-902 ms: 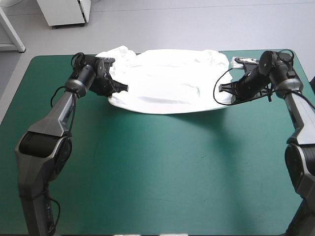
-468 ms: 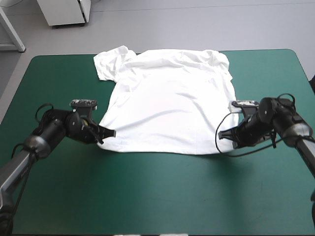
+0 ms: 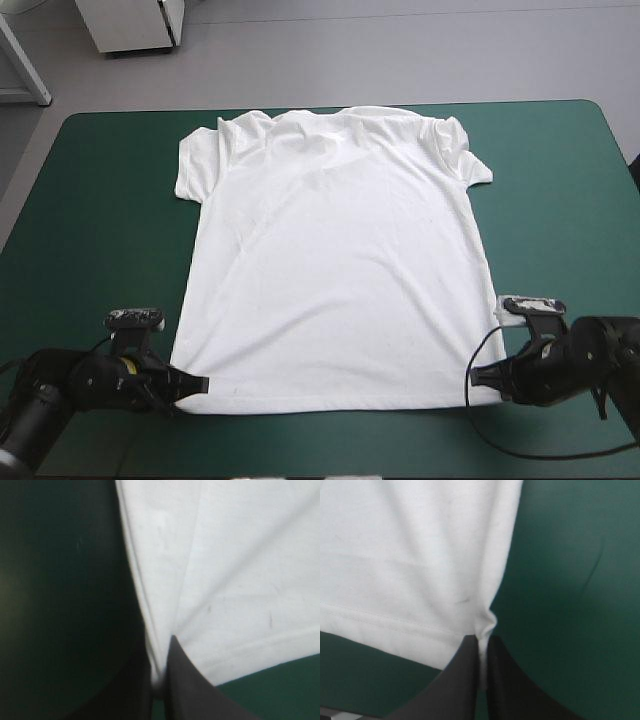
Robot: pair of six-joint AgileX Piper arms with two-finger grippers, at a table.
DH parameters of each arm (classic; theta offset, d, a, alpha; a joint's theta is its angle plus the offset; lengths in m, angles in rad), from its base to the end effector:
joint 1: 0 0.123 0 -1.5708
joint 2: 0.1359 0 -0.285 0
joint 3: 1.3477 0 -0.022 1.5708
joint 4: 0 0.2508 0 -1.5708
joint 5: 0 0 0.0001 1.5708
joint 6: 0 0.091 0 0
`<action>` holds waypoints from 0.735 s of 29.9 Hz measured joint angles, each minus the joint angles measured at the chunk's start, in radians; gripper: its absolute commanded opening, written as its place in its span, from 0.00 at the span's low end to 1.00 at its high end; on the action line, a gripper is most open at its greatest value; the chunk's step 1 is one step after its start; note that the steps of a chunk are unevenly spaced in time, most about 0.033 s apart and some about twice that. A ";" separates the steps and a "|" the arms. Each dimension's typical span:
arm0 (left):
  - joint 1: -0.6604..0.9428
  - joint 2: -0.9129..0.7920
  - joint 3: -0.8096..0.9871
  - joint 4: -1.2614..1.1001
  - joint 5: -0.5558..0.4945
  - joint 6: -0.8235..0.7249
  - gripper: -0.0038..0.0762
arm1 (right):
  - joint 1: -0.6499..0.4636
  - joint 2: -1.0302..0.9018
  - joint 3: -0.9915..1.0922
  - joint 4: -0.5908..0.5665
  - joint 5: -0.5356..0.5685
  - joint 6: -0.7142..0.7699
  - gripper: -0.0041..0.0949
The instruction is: Fold the cloth
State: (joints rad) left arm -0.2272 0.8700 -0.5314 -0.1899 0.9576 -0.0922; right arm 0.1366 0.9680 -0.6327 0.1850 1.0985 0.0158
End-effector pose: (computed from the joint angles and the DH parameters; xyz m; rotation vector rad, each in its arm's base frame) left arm 0.1218 -0.0426 0.2388 0.0753 2.7942 -0.3236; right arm 0.1374 0.0339 0.2498 -0.0803 2.9178 0.2791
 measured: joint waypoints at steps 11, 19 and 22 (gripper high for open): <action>0.000 -0.268 0.038 -0.037 0.185 0.000 0.03 | 0.000 -0.233 0.072 0.058 0.125 0.047 0.03; 0.000 -0.278 0.037 -0.077 0.228 0.020 0.47 | 0.000 -0.239 0.070 0.114 0.127 0.053 0.44; 0.000 -0.278 0.009 -0.108 0.256 0.027 0.68 | 0.000 -0.239 0.037 0.123 0.135 0.064 0.58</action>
State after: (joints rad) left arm -0.2272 0.5920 -0.5220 -0.2979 1.2134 -0.0653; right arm 0.1366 0.7292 -0.5953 0.3084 1.2335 0.0798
